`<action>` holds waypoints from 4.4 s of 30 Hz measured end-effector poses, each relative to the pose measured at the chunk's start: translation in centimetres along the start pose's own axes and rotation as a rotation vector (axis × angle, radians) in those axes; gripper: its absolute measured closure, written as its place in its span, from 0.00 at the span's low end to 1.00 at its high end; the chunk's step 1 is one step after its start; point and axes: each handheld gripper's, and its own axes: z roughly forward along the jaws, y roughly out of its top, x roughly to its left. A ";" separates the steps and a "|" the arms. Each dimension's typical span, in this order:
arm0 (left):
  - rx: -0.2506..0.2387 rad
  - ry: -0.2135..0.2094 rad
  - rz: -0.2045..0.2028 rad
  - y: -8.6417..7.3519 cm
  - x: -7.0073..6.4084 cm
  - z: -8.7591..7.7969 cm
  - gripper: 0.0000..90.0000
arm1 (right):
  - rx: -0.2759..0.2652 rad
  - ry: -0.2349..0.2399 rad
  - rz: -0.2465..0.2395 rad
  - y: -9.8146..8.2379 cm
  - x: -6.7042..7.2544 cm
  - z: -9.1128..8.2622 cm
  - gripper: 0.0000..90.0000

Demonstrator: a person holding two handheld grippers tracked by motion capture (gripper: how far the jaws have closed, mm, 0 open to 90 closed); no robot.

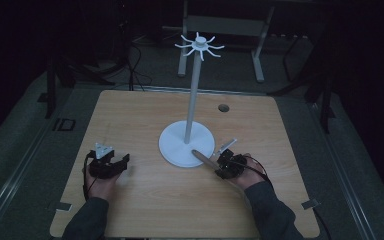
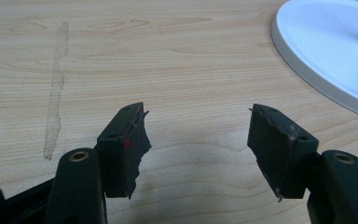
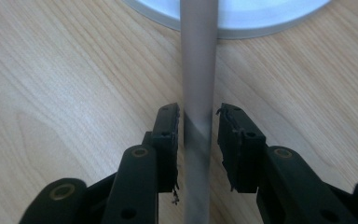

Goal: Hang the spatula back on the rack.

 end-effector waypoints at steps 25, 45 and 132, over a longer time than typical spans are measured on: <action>0.000 0.000 -0.001 0.0 0.0 0.0 0.41 | -0.104 -0.019 0.035 0.0 -0.6 -1.7 0.84; 0.000 0.001 0.000 0.0 -0.1 0.0 0.41 | -0.452 -0.079 0.074 -0.5 -0.9 -7.9 0.84; -0.009 -0.007 -0.029 0.0 0.2 0.0 0.42 | -0.882 -0.118 0.122 4.8 -1.3 -16.7 0.84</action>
